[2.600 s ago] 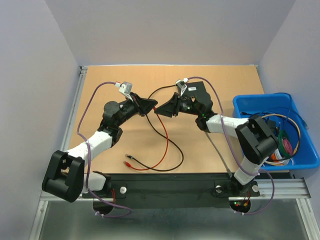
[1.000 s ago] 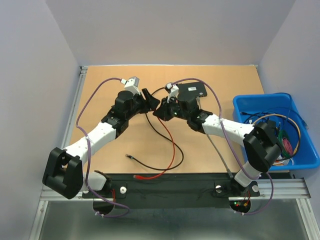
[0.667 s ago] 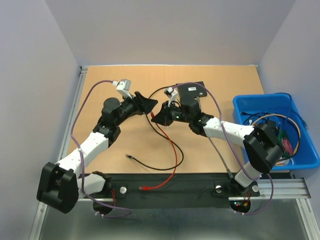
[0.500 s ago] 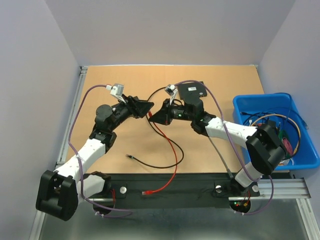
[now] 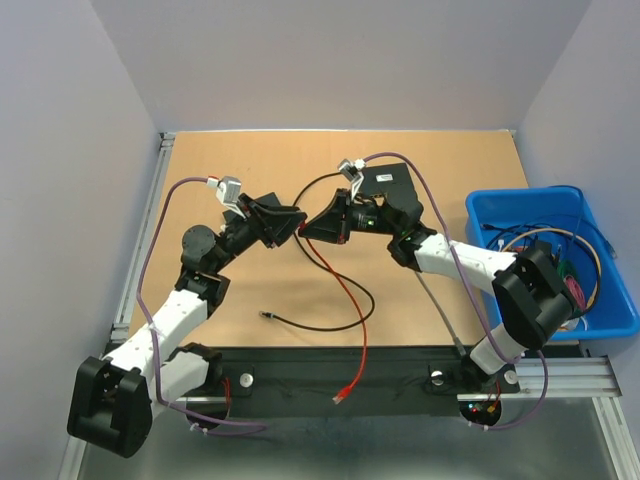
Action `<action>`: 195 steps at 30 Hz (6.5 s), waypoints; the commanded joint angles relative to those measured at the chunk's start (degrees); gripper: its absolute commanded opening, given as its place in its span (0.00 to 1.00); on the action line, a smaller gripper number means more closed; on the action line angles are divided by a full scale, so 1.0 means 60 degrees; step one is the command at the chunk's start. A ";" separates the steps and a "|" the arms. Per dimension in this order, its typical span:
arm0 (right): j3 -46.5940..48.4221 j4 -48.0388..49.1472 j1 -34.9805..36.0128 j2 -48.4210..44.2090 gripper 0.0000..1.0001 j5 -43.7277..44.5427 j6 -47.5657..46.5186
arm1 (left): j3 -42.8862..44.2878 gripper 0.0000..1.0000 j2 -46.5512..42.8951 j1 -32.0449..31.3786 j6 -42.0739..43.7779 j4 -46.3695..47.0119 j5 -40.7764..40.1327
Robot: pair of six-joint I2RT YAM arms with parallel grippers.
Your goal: Insert the plug into the switch port
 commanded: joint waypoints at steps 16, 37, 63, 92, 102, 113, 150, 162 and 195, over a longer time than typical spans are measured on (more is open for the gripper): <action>-0.0163 0.0507 -0.0194 -0.0057 0.55 0.0413 0.0020 | 0.0486 0.00 -0.0268 0.0003 0.0158 -0.0668 -0.0318; 0.1726 -0.5283 0.1226 -0.1084 0.52 0.5718 -0.4040 | 0.1147 0.00 0.0010 -0.0188 0.0115 -0.3601 -0.3000; 0.2971 -0.5737 0.1753 0.0293 0.41 0.6334 -0.4113 | 0.0986 0.00 -0.0004 -0.0276 0.0086 -0.3367 -0.3088; 0.2958 -0.5781 0.1900 -0.0101 0.41 0.7373 -0.4099 | 0.0796 0.00 -0.0048 -0.0276 0.0100 -0.3293 -0.3249; 0.3001 -0.5723 0.1930 -0.0072 0.31 0.7271 -0.4055 | 0.0722 0.00 0.0084 -0.0290 0.0100 -0.3264 -0.3279; 0.3016 -0.5693 0.1988 0.0264 0.10 0.7256 -0.3923 | 0.0708 0.00 0.0025 -0.0291 0.0115 -0.3249 -0.3249; 0.2020 -0.5913 0.1988 0.2096 0.00 0.7286 -0.3689 | 0.6522 0.73 0.8885 0.3840 0.1681 -0.6223 -0.4702; 0.1815 -0.5913 0.1988 0.2081 0.00 0.7432 -0.3718 | 0.5734 0.68 0.8844 0.3505 0.1594 -0.6310 -0.4770; 0.3542 -0.7451 0.1973 0.4189 0.00 0.8281 -0.4743 | 0.4004 0.78 0.7774 0.1760 0.2458 -0.4216 -0.2943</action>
